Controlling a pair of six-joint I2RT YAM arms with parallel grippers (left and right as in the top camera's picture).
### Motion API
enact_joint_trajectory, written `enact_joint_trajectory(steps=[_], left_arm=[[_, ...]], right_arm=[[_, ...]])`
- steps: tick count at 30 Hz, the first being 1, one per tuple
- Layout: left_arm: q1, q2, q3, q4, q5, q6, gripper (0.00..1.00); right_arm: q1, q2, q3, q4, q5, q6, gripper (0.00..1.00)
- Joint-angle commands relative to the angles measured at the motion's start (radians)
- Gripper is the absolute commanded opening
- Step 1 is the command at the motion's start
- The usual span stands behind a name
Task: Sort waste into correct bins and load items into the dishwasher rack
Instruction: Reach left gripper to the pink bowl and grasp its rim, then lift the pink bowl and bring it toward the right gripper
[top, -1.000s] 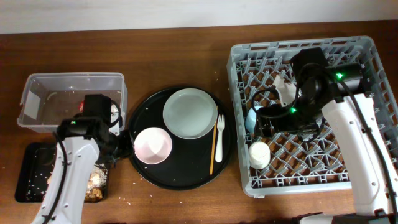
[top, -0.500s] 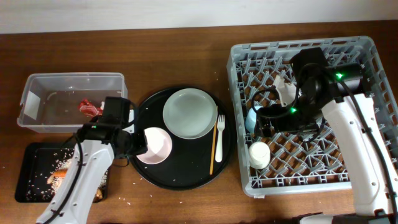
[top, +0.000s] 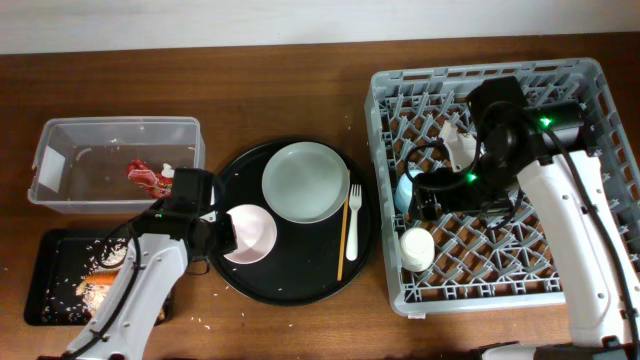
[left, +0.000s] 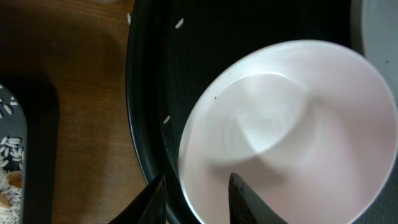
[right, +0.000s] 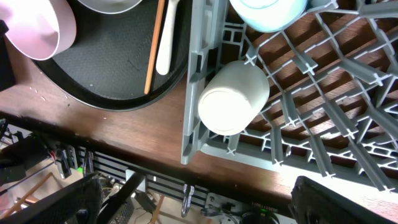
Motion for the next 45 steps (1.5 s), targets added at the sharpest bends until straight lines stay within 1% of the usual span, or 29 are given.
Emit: enact_joint_trajectory(steps=[1, 7, 12, 14, 16, 19, 28, 29, 31, 34, 35, 45], left_arm=[[-0.003, 0.002, -0.044, 0.042, -0.016, -0.01, 0.33], [-0.003, 0.003, -0.055, 0.058, -0.017, -0.01, 0.33], [-0.003, 0.003, -0.097, 0.113, -0.016, -0.01, 0.33], [-0.003, 0.003, -0.097, 0.116, -0.016, -0.01, 0.27], [-0.003, 0.003, -0.097, 0.116, -0.012, -0.01, 0.25], [-0.003, 0.003, -0.097, 0.131, 0.022, -0.01, 0.25], [-0.003, 0.003, -0.097, 0.13, 0.042, -0.01, 0.25], [-0.003, 0.003, -0.097, 0.13, 0.086, -0.002, 0.25], [-0.003, 0.003, -0.097, 0.13, 0.106, 0.002, 0.25], [-0.003, 0.003, -0.097, 0.13, 0.103, 0.006, 0.26], [-0.003, 0.003, -0.097, 0.135, 0.078, 0.005, 0.3], [-0.003, 0.003, -0.109, 0.169, 0.062, 0.005, 0.29]], right_arm=[[0.002, -0.008, 0.011, -0.001, -0.005, -0.011, 0.99], [0.002, -0.008, 0.011, 0.0, -0.005, -0.011, 0.99], [0.002, -0.008, 0.011, 0.0, -0.005, -0.011, 0.99], [0.002, -0.008, 0.011, 0.0, -0.005, -0.011, 0.98], [0.002, -0.008, 0.011, -0.001, -0.005, -0.011, 0.99], [0.002, -0.008, 0.011, -0.001, -0.005, -0.011, 0.99], [0.002, -0.008, 0.011, -0.001, -0.005, -0.011, 0.99], [0.002, -0.008, 0.011, -0.001, -0.005, -0.011, 0.99], [0.002, -0.008, 0.011, -0.001, -0.005, -0.011, 0.99], [0.002, -0.008, 0.011, -0.001, -0.005, -0.011, 0.99], [0.002, -0.008, 0.011, -0.001, -0.005, -0.011, 0.99], [0.002, -0.008, 0.011, -0.001, 0.021, -0.01, 0.99]])
